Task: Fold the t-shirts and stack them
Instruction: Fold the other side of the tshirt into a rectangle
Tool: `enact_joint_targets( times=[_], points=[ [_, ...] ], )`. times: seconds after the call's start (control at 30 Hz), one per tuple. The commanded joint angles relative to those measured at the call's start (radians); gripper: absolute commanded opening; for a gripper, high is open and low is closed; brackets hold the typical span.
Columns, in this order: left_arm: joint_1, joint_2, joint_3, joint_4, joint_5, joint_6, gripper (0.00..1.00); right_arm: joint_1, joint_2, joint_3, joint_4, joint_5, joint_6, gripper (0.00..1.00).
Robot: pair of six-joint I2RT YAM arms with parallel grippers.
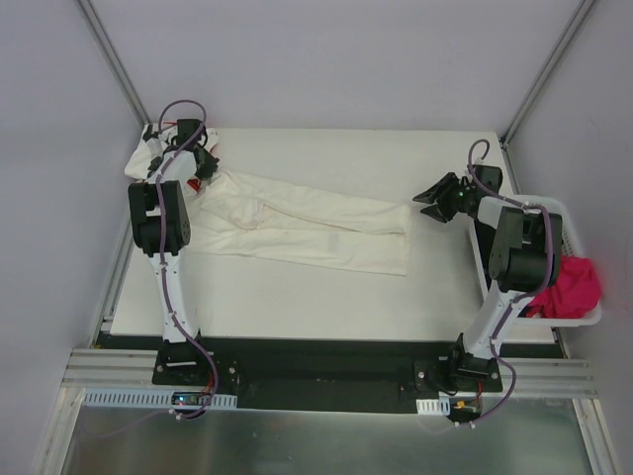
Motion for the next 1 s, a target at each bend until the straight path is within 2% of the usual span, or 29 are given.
enact_joint_targets(
  times=[0.0,0.57,0.67,0.77,0.87,0.9,0.97],
  points=[
    [0.005,-0.099,-0.026,0.02,0.013,0.038,0.0,-0.004,0.014,0.055,-0.039,0.042,-0.039,0.53],
    [0.004,-0.099,-0.024,0.025,0.031,0.045,0.0,0.064,0.138,0.121,0.004,0.061,0.017,0.54],
    [0.002,-0.102,-0.032,0.026,0.025,0.049,0.0,0.078,0.152,0.122,0.021,0.062,0.024,0.52],
    [0.004,-0.102,-0.034,0.025,0.023,0.053,0.0,0.087,0.167,0.126,0.037,0.051,0.041,0.46],
    [0.004,-0.102,-0.034,0.023,0.016,0.058,0.0,0.093,0.175,0.124,0.047,0.045,0.046,0.36],
    [0.004,-0.1,-0.032,0.025,0.014,0.058,0.0,0.093,0.176,0.126,0.052,0.042,0.047,0.24],
    [0.004,-0.103,-0.035,0.023,0.013,0.056,0.0,0.093,0.176,0.124,0.053,0.045,0.046,0.12]
  ],
)
